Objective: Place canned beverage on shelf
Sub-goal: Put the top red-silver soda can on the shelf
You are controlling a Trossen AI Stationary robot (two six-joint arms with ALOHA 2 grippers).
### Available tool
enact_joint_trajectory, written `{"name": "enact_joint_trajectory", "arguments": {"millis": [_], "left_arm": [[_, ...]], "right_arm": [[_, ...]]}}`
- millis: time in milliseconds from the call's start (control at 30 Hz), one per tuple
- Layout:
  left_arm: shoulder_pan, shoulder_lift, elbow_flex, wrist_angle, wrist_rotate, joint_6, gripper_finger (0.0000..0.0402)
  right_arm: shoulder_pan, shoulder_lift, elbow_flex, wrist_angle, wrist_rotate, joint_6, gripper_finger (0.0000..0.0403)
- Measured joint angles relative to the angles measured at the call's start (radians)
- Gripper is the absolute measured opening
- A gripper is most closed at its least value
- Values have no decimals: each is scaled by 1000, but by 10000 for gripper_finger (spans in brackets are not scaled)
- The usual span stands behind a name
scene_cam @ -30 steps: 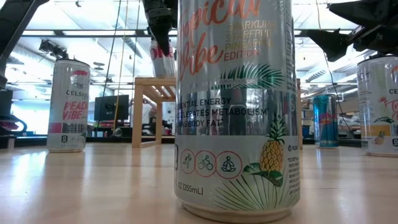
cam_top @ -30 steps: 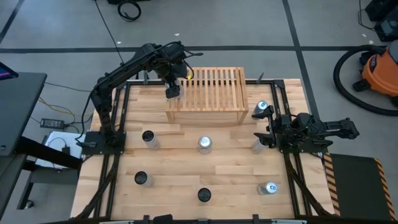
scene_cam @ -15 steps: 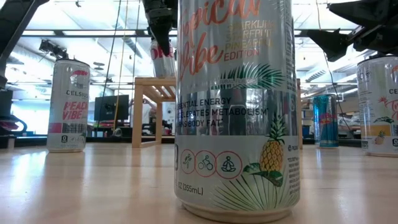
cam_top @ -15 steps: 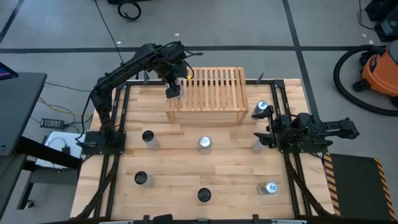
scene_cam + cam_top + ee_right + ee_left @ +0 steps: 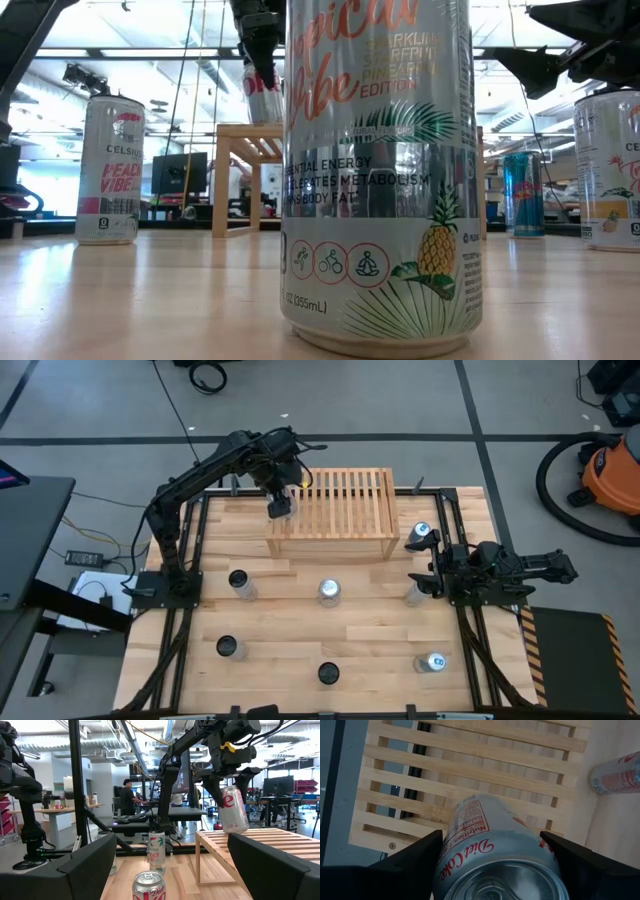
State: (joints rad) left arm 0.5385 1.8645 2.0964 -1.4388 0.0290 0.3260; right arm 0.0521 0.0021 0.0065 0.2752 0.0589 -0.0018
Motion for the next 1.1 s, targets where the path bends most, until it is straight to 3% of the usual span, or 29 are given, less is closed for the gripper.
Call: {"name": "enact_joint_trajectory", "arguments": {"millis": [300,567,900,1100], "left_arm": [[0,0,0,14,21,3,322],[1,0,2,19,4,38,395],[1,0,2,32,3,35,390],[4,-1,2,71,-64,37,389]], "right_arm": [[0,0,0,0,0,0,393],[0,0,0,0,0,0,393],[0,0,0,0,0,0,393],[0,0,0,0,0,0,393]]}}
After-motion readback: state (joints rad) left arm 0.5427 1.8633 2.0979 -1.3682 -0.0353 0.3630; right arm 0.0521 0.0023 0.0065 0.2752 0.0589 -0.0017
